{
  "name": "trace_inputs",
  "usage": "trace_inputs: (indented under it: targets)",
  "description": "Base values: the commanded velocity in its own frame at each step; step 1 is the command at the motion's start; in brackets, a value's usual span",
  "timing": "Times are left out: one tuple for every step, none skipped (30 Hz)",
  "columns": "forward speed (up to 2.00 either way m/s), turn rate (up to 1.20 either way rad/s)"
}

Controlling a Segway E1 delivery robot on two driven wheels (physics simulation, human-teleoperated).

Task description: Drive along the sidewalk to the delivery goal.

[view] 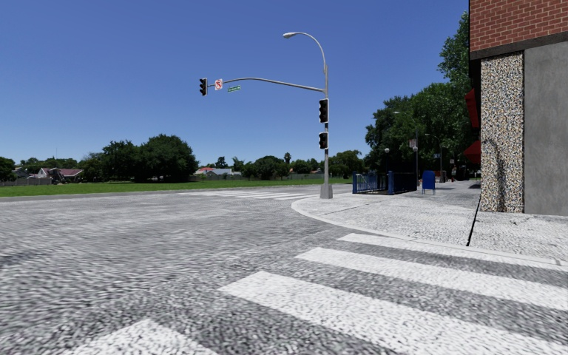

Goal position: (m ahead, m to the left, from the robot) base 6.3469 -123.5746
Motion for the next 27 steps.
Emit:
trace_inputs:
  targets:
    - [0.00, 0.00]
    - [0.00, 0.00]
    - [0.00, 0.00]
    - [0.00, 0.00]
    - [0.00, 0.00]
    - [0.00, 0.00]
    - [0.00, 0.00]
    - [0.00, 0.00]
    - [0.00, 0.00]
    - [0.00, 0.00]
    - [0.00, 0.00]
    - [0.00, 0.00]
    - [0.00, 0.00]
    - [0.00, 0.00]
    - [0.00, 0.00]
    - [0.00, -0.05]
    - [0.00, -0.11]
    - [0.00, -0.11]
    - [0.00, -0.21]
    - [0.00, -0.24]
    - [0.00, -0.25]
    - [0.00, -0.25]
    - [0.00, -0.25]
    - [0.00, -0.25]
    - [0.00, -0.25]
    - [0.00, -0.25]
    - [0.00, -0.25]
